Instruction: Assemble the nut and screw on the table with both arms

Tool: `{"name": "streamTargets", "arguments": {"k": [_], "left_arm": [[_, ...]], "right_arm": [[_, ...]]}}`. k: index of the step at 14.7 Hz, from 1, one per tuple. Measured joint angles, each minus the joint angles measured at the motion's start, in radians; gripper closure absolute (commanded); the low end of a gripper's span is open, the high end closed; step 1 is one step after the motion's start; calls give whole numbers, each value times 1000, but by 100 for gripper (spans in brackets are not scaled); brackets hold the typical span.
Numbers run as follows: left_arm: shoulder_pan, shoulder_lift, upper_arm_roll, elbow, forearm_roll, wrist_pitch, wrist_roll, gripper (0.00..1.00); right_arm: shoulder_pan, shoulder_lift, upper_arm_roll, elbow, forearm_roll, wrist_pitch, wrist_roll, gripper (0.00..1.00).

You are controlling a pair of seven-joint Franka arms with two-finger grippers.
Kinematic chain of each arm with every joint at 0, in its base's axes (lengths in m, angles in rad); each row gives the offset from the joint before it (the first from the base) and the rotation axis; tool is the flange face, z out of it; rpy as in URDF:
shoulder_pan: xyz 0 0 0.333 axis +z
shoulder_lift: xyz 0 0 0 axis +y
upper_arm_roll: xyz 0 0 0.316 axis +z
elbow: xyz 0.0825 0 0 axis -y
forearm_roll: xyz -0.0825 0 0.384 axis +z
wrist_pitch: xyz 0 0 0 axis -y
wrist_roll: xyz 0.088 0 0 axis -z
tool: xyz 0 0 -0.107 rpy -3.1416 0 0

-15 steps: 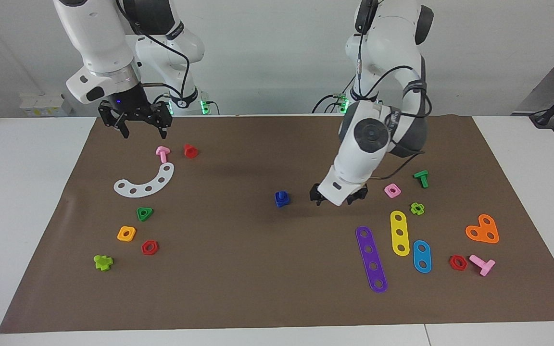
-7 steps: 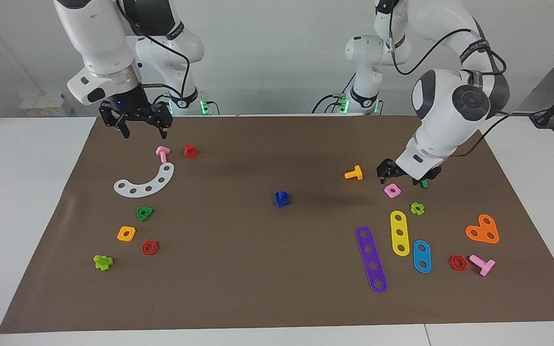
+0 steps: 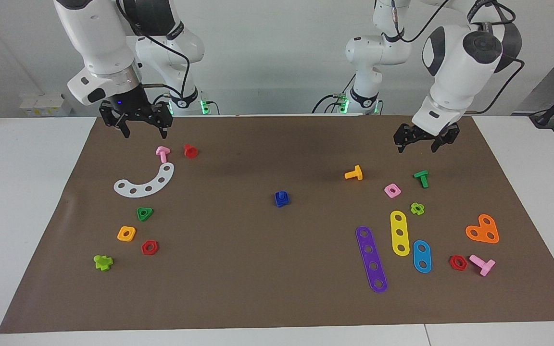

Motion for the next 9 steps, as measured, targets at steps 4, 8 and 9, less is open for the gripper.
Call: {"name": "streamTargets", "arguments": {"k": [4,8,9], "left_arm": [[39,-23,1,22,-89,15,-9,0],[74,-22,0,25,-123,15,-5,0],[74,-21,-3,25,-123,14,-5,0]], "right_arm": [[-1,0,-3,0,0,0,0,0],[-1,0,-3,0,0,0,0,0],[-1,0,-3,0,0,0,0,0]]}}
